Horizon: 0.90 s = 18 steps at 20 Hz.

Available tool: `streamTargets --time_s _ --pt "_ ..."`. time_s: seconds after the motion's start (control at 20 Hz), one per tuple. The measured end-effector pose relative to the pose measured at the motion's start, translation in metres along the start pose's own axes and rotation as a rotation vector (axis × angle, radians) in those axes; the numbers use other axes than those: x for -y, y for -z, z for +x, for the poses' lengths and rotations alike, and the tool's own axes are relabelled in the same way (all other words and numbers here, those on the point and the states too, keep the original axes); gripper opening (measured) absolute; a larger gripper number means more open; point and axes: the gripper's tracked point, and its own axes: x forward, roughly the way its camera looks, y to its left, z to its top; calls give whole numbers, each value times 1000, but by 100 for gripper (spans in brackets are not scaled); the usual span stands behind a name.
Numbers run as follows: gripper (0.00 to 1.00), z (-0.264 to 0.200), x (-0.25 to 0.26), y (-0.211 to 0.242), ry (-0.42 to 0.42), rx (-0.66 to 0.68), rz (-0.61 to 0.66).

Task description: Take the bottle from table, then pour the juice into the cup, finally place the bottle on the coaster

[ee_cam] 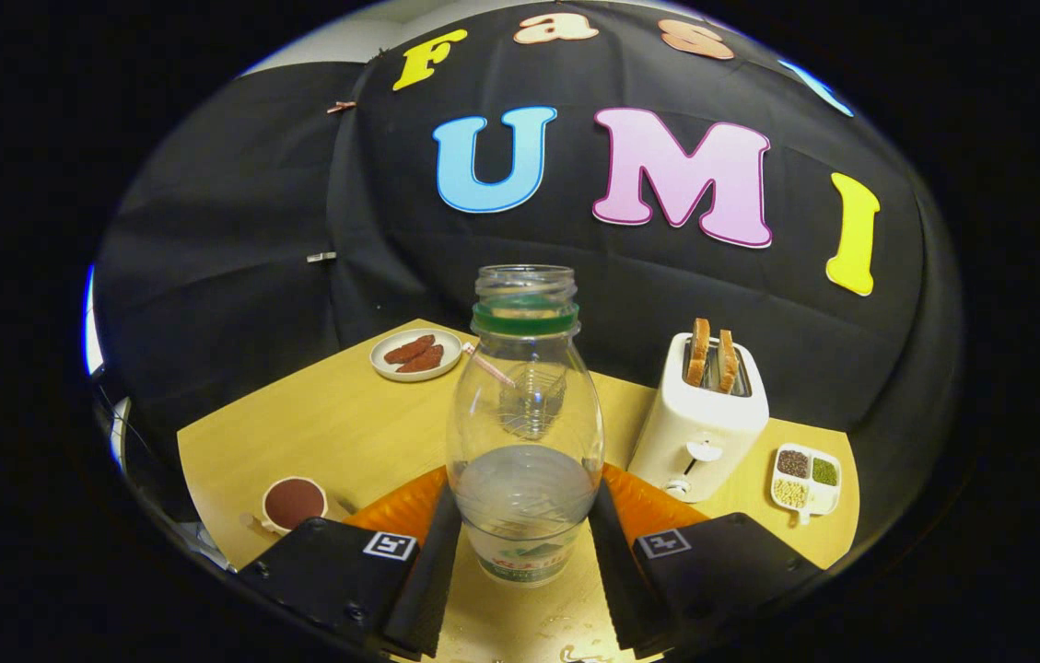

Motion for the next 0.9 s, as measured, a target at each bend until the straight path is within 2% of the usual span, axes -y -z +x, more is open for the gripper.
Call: streamTargets --time_s 0.25,0.7,0.9 --pt "72 24 -6 2 -35 69 8" --pt "73 73 5 34 12 80 -77" --pt "74 84 7 46 29 74 -63"
